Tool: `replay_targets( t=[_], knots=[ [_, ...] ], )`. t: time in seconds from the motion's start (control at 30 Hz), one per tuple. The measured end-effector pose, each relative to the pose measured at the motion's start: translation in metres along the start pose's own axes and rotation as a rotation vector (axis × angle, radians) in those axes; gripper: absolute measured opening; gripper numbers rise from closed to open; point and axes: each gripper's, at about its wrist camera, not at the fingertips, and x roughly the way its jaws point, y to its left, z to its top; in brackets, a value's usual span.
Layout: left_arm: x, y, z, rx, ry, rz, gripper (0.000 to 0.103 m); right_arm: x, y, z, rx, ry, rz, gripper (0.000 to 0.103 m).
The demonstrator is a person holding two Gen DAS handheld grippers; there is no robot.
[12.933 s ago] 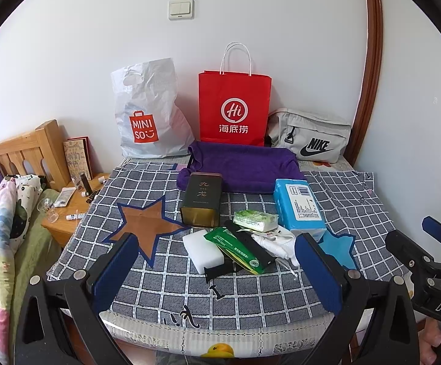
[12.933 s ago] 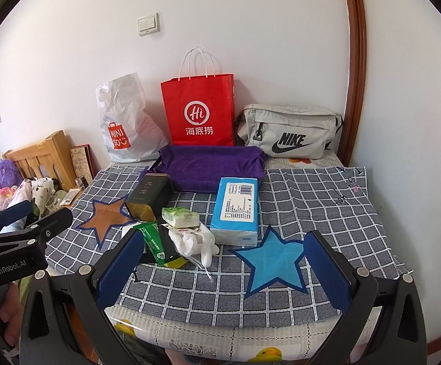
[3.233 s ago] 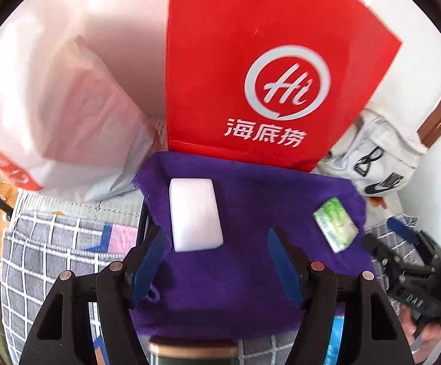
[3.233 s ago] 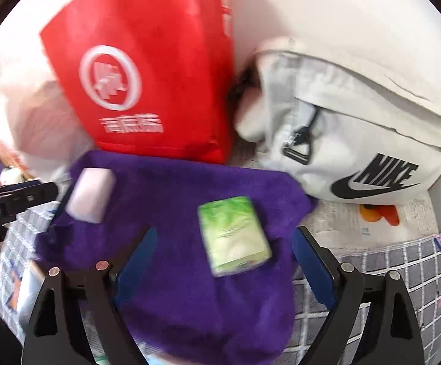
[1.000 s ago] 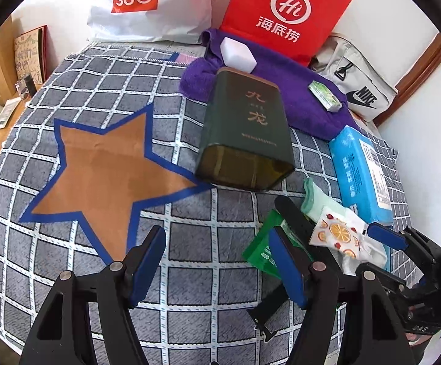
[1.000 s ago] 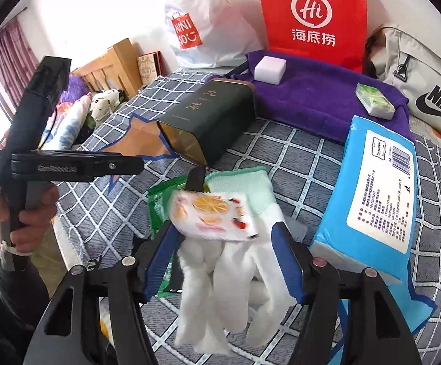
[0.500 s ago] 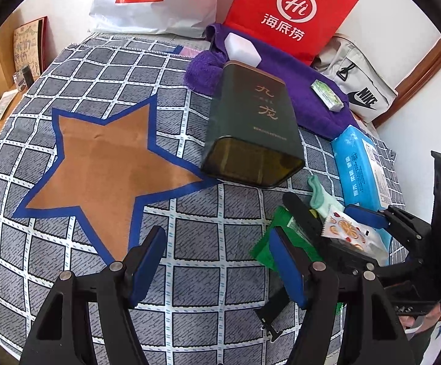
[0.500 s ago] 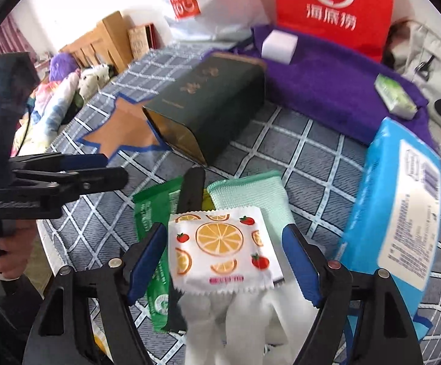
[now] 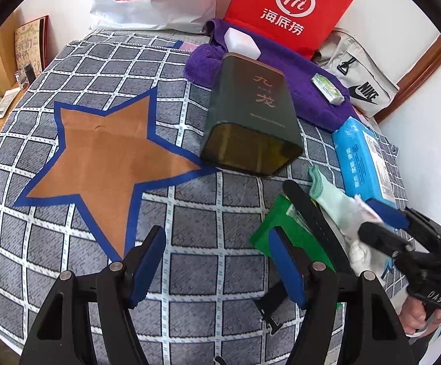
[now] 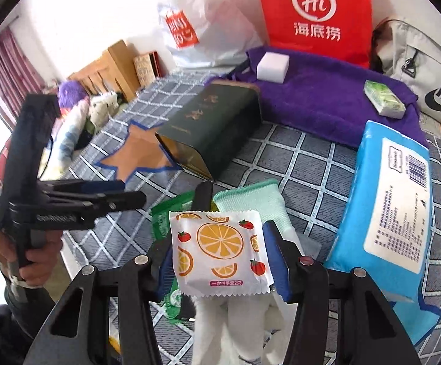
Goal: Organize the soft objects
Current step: 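Lift the snack packet with the right tool while the left tool grasps the black strap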
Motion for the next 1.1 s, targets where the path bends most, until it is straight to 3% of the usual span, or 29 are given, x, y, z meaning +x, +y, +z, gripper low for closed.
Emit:
replay_targets(
  t=[0.23,0.47,0.63,0.87,1.0,1.07,1.1],
  knots=[
    [-0.004,-0.014,-0.016,0.030,0.013,0.000,0.068,-0.042,-0.010,-0.018,0.039,-0.099,-0.031,0.051],
    [-0.012,-0.039,-0.023,0.032,-0.013,-0.091,0.068,-0.076,-0.044,-0.056,0.147,-0.164,-0.123,0.051],
    [-0.014,-0.061,-0.021,0.051,-0.038,-0.107,0.067,-0.088,-0.068,-0.085,0.221,-0.183,-0.164,0.051],
    [0.014,-0.091,-0.014,0.070,0.002,-0.011,0.064,-0.087,-0.088,-0.111,0.256,-0.183,-0.222,0.051],
    [0.030,-0.101,-0.012,0.086,0.010,0.080,0.059,-0.078,-0.102,-0.119,0.280,-0.168,-0.233,0.051],
    [0.033,-0.103,-0.012,0.093,-0.002,0.116,0.050,-0.075,-0.105,-0.120,0.286,-0.168,-0.233,0.051],
    [0.033,-0.104,-0.011,0.100,-0.007,0.131,0.039,-0.074,-0.106,-0.121,0.289,-0.170,-0.224,0.051]
  ],
)
